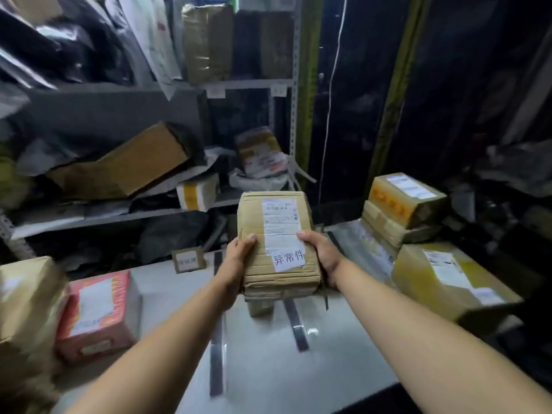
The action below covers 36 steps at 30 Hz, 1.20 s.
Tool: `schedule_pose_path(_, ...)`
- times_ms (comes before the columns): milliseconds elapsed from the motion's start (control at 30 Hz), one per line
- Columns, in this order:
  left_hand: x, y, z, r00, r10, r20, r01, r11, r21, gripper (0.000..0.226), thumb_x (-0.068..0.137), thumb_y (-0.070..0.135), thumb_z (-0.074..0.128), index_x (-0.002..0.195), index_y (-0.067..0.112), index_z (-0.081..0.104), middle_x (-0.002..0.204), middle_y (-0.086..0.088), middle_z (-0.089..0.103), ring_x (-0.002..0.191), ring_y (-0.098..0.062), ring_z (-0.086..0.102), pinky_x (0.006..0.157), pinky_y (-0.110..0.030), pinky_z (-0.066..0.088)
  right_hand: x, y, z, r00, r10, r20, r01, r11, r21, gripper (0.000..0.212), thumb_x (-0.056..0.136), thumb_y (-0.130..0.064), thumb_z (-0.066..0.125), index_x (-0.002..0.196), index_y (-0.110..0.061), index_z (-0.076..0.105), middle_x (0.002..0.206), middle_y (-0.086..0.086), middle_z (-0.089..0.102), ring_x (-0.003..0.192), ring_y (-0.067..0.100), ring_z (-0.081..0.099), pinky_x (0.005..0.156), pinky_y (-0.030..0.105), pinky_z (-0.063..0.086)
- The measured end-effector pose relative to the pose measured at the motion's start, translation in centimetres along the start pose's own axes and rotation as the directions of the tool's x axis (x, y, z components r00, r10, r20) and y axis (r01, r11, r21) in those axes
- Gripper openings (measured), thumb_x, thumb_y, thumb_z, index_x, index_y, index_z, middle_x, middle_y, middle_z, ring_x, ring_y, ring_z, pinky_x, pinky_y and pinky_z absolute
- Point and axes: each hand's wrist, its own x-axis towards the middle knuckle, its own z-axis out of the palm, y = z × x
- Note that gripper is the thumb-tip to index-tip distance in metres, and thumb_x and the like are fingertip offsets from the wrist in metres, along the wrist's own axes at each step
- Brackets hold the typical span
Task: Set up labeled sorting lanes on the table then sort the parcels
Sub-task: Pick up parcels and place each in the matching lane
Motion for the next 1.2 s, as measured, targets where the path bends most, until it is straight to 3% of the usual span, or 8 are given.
schedule_pose_path(167, 3.2, -2.2, 11.0, 0.996, 0.044, 0.083, -0.045, 0.999, 0.019, 0.093, 0.062, 0.069, 0.076, 0.134, 0.015, 0.052, 0.124, -0.014, 0.069, 0.108, -0.032, 0.070, 0.090, -0.050, 0.058, -3.0, -4.8, -10.8, 1.000, 0.016, -0.010, -0.015, 1.000, 0.016, 0.049, 0.089, -0.024, 0.061, 0.132, -0.002, 0.061, 0.123, 0.025, 0.070, 0.106, 0.037, 0.071, 0.089, 0.043, 0.061)
schedule_pose_path(300, 4.1, -3.7, 19.1, 0.992, 0.055, 0.112, -0.068, 0.990, 0.120, 0.072, 0.080, 0.066, 0.066, 0.130, 0.020, 0.043, 0.123, -0.007, 0.066, 0.103, -0.022, 0.070, 0.069, -0.040, 0.060, -5.6, -8.2, -19.4, 0.999, 0.038, -0.004, -0.038, 0.999, -0.023, 0.048, 0.082, -0.021, 0.068, 0.126, -0.002, 0.062, 0.108, 0.022, 0.075, 0.090, 0.031, 0.076, 0.076, 0.040, 0.064)
schedule_pose_path(400, 4.7, -5.0, 23.5, 0.985, 0.043, 0.168, -0.072, 0.983, 0.172, 0.094, 0.073, 0.072, 0.068, 0.141, 0.018, 0.035, 0.134, -0.010, 0.059, 0.107, -0.023, 0.069, 0.073, -0.044, 0.059, -7.2, -9.9, -25.0, 0.998, 0.053, -0.028, -0.054, 0.996, -0.064, 0.069, 0.072, -0.029, 0.075, 0.134, -0.002, 0.059, 0.119, 0.025, 0.071, 0.097, 0.035, 0.075, 0.078, 0.041, 0.063)
schedule_pose_path(533, 4.8, -6.0, 29.6, 0.981, 0.008, 0.195, -0.073, 0.942, 0.327, 0.111, 0.061, 0.084, 0.062, 0.145, 0.021, 0.027, 0.131, -0.011, 0.058, 0.092, -0.024, 0.070, 0.056, -0.033, 0.055, -9.4, -11.5, -32.1, 0.994, 0.070, -0.088, -0.076, 0.995, -0.066, 0.085, 0.061, -0.035, 0.087, 0.135, -0.004, 0.059, 0.125, 0.023, 0.070, 0.104, 0.035, 0.073, 0.083, 0.042, 0.062)
schedule_pose_path(633, 5.1, -6.8, 32.9, 0.974, -0.033, 0.222, -0.062, 0.910, 0.409, 0.085, 0.087, 0.071, 0.052, 0.149, 0.022, 0.021, 0.121, -0.009, 0.060, 0.088, -0.024, 0.070, 0.062, -0.036, 0.059, -10.9, -12.2, -35.0, 0.989, 0.072, -0.128, -0.076, 0.997, -0.026, 0.055, 0.083, -0.032, 0.064, 0.131, -0.006, 0.059, 0.114, 0.019, 0.075, 0.094, 0.031, 0.076, 0.071, 0.036, 0.063)
schedule_pose_path(733, 5.4, -6.7, 35.0, 0.971, -0.013, 0.239, -0.107, 0.869, 0.483, 0.063, 0.099, 0.058, 0.037, 0.146, 0.017, 0.029, 0.125, -0.015, 0.057, 0.088, -0.020, 0.064, 0.047, -0.018, 0.052, -11.8, -13.0, -36.6, 0.982, 0.086, -0.167, -0.084, 0.996, 0.014, 0.042, 0.090, -0.030, 0.053, 0.125, -0.008, 0.061, 0.108, 0.018, 0.077, 0.089, 0.029, 0.077, 0.069, 0.035, 0.063)
schedule_pose_path(1000, 7.8, -6.4, 37.1, 0.973, 0.232, 0.018, -0.204, 0.815, 0.543, 0.050, 0.105, 0.049, 0.033, 0.113, 0.009, 0.061, 0.091, -0.006, 0.065, 0.080, -0.019, 0.064, 0.061, -0.026, 0.048, -10.3, -14.0, -40.0, 0.943, 0.167, -0.287, -0.214, 0.967, -0.139, 0.058, 0.083, -0.039, 0.071, 0.132, -0.009, 0.064, 0.123, 0.019, 0.072, 0.119, 0.037, 0.065, 0.115, 0.050, 0.042)
schedule_pose_path(1200, 8.8, -6.4, 38.1, 0.949, 0.296, 0.111, -0.314, 0.840, 0.443, 0.038, 0.107, 0.030, 0.036, 0.085, 0.010, 0.060, 0.076, -0.006, 0.059, 0.070, -0.016, 0.055, 0.053, -0.015, 0.043, -9.1, -14.2, -40.5, 0.919, 0.150, -0.364, -0.247, 0.939, -0.238, 0.081, 0.053, -0.049, 0.091, 0.123, -0.012, 0.072, 0.114, 0.014, 0.076, 0.111, 0.034, 0.071, 0.109, 0.049, 0.049)
